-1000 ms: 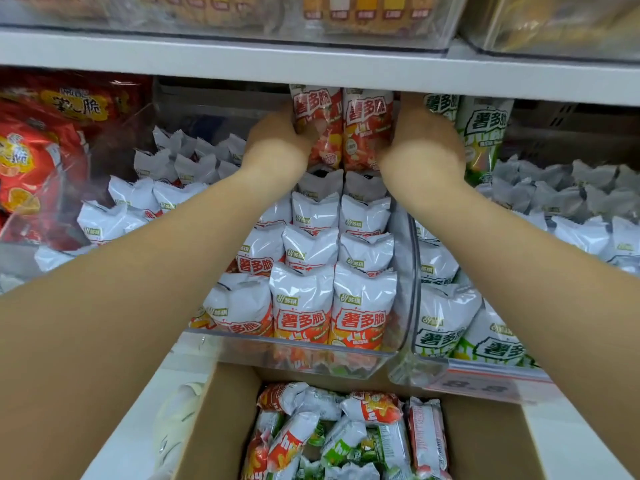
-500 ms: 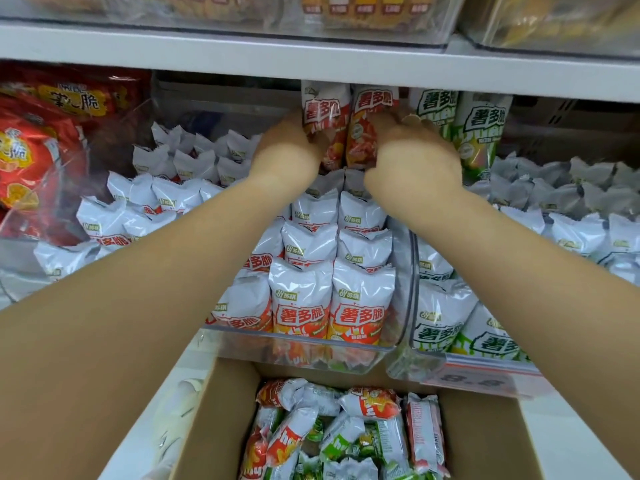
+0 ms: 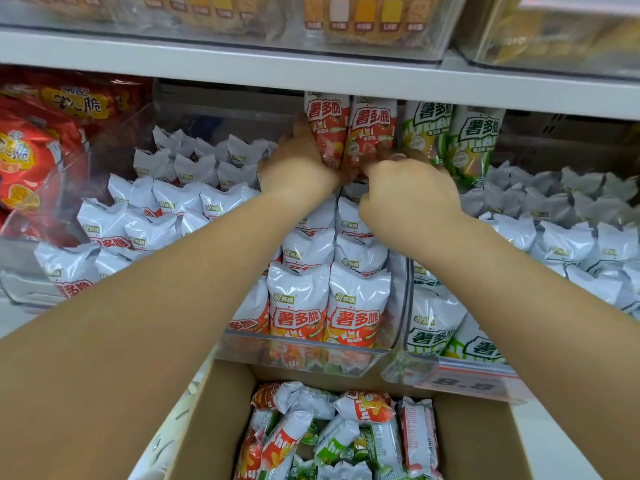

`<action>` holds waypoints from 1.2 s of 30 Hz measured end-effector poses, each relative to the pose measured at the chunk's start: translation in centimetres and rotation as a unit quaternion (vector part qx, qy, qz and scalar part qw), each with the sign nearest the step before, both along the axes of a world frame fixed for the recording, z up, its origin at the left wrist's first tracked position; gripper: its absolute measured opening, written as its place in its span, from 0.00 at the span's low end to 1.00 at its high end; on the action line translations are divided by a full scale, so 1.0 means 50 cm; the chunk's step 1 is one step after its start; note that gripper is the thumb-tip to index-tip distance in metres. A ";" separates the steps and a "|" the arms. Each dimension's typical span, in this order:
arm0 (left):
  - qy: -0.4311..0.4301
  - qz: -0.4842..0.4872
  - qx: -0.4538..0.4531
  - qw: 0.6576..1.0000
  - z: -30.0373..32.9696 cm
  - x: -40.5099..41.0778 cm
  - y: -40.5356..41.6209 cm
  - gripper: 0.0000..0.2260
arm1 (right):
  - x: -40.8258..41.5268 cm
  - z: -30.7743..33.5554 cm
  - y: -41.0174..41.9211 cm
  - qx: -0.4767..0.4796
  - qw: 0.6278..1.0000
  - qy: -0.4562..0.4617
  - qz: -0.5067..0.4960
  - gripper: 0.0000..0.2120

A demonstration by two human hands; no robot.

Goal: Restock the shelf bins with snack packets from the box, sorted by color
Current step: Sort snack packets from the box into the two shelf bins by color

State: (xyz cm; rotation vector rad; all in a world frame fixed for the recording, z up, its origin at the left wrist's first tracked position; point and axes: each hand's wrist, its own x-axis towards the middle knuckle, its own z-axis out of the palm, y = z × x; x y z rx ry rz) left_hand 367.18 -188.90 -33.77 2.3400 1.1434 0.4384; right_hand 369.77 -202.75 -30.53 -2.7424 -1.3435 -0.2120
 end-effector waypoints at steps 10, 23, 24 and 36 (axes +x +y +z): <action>0.011 0.036 -0.022 0.999 0.008 0.018 -0.011 0.42 | -0.004 -0.001 0.001 -0.020 1.000 -0.007 -0.002 0.15; -0.086 -0.089 0.002 0.992 0.048 -0.154 -0.079 0.18 | -0.061 -0.018 -0.116 0.174 0.979 0.059 0.083 0.16; -0.087 -0.096 0.010 0.992 0.044 -0.187 -0.098 0.16 | -0.077 -0.022 -0.144 0.216 0.969 0.077 0.090 0.15; -0.064 -0.168 -0.130 0.975 -0.155 -0.496 -0.369 0.07 | -0.299 -0.234 -0.360 0.394 0.881 0.263 0.008 0.09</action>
